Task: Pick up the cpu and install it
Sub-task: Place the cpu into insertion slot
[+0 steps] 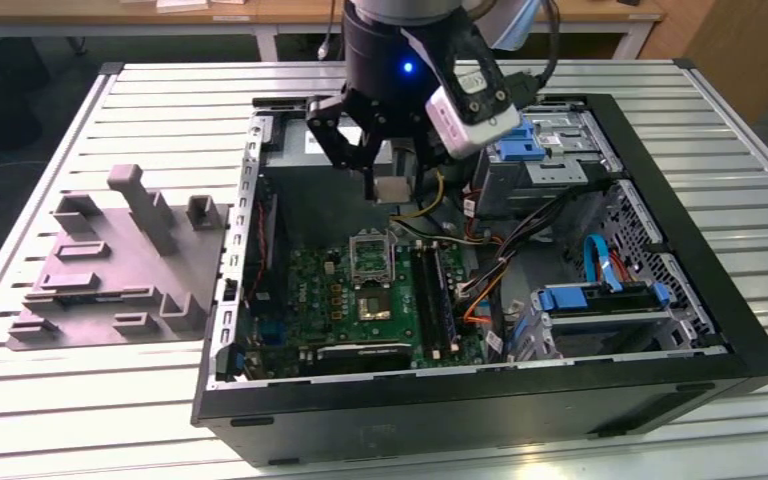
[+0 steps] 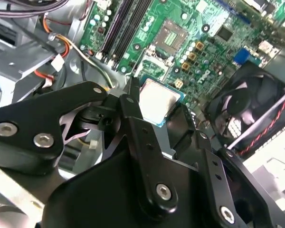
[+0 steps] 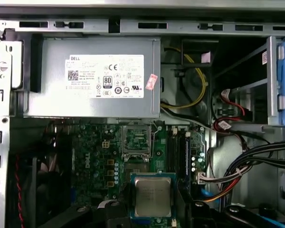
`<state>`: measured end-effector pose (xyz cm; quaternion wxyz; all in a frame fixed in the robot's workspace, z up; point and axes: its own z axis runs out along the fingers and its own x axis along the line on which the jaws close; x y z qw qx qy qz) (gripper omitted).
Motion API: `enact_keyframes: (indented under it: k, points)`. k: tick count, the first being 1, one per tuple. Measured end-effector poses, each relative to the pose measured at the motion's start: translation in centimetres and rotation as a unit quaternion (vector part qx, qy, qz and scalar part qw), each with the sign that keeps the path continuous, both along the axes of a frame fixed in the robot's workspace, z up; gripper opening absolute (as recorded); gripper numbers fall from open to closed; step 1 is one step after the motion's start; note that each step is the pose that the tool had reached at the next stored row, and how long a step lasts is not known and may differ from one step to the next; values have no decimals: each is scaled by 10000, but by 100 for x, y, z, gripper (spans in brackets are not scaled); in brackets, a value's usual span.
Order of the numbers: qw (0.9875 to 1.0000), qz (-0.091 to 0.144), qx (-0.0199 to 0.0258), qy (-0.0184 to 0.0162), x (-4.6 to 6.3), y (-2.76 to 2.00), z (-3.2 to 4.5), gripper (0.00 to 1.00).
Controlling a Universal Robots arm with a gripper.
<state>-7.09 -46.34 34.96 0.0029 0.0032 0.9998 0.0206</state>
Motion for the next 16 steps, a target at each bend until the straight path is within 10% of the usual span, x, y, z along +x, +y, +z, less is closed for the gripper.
enact_keyframes:
  k: [16]
  points:
    - [9998,204,0,16,-1,-142,-291,47]
